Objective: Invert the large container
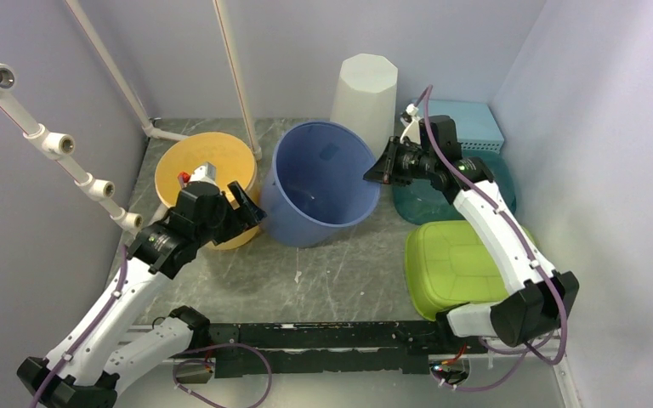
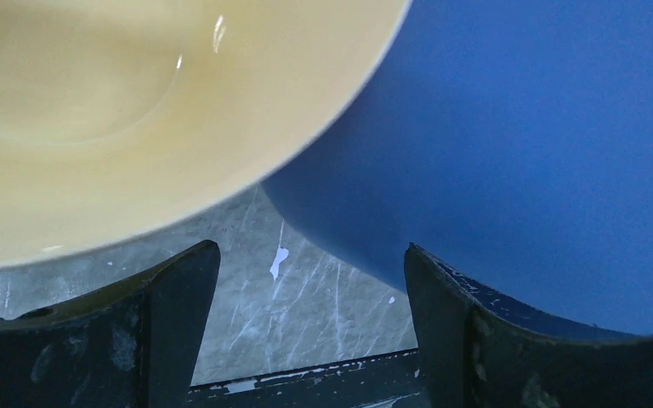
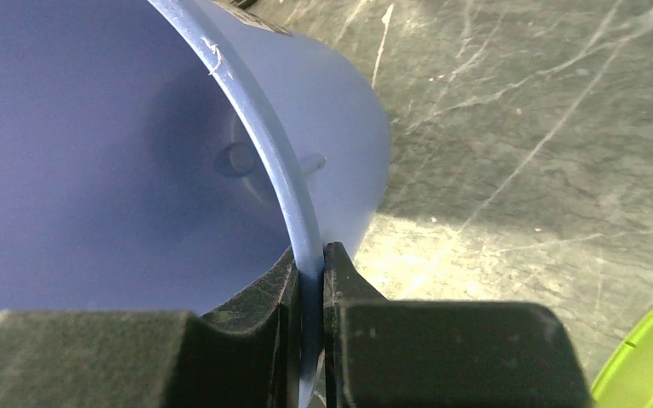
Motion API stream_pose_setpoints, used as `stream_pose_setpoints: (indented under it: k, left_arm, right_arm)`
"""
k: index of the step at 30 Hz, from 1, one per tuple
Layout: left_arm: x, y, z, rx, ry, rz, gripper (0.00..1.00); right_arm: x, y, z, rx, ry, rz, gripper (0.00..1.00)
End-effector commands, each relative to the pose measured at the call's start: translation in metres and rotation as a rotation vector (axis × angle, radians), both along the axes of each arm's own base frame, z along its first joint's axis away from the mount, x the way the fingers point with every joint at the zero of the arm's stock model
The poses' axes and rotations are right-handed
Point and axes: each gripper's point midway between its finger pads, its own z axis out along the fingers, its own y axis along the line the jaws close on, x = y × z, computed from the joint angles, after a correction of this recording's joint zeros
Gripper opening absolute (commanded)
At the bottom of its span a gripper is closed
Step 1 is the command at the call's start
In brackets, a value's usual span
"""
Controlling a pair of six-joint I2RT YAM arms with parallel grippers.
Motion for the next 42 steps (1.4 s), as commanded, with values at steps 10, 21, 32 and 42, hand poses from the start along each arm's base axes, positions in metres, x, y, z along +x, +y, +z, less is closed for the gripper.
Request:
stream_pose_setpoints:
  k: [10, 21, 32, 42]
  left_arm:
    - [-0.004, 0.000, 0.028, -0.045, -0.086, -0.025, 0.86]
    - [-0.003, -0.032, 0.060, -0.179, -0.213, -0.174, 0.88]
    - [-0.015, -0.057, 0.118, -0.313, -0.364, -0.334, 0.89]
    - [-0.008, -0.091, 0.115, -0.352, -0.288, -0.497, 0.81]
  right_arm:
    - [0.003, -0.018, 0.038, -0.070, -0.136, -0.074, 0.00]
    - [-0.016, -0.025, 0.003, -0.094, -0.042, -0.086, 0.00]
    - [-0.018, -0.018, -0.007, -0.112, 0.013, -0.029, 0.00]
    - [-0.024, -0.013, 0.002, -0.099, 0.007, 0.022, 0.00]
